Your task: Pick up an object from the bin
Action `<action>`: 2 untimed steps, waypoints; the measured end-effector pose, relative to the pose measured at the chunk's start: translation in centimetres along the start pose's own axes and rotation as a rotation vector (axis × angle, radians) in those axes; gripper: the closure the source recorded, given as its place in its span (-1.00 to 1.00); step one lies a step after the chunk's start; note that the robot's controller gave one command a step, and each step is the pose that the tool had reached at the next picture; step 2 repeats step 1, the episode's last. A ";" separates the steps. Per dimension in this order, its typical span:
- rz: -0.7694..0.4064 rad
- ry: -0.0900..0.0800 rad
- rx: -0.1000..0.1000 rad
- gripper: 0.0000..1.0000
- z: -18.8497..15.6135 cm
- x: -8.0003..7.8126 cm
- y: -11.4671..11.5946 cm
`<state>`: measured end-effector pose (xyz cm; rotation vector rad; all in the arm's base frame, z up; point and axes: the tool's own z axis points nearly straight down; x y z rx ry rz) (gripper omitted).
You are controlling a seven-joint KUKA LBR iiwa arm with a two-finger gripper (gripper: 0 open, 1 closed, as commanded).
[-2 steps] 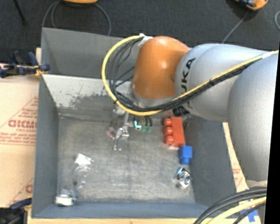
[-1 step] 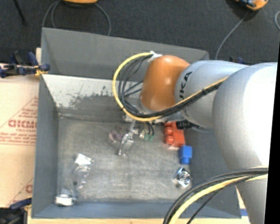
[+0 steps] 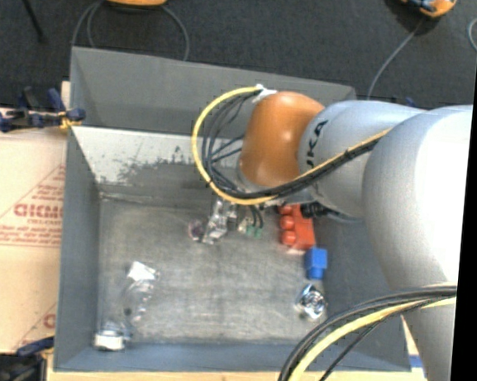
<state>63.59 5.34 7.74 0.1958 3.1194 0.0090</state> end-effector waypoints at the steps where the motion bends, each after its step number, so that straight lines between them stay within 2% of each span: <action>1: -0.145 0.001 0.006 1.00 -15.5 -1.2 0.4; 2: -0.145 0.001 0.006 1.00 -15.5 -1.2 0.4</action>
Offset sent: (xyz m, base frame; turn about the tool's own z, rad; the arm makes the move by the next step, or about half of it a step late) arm 0.0068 0.0032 0.1480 -0.1462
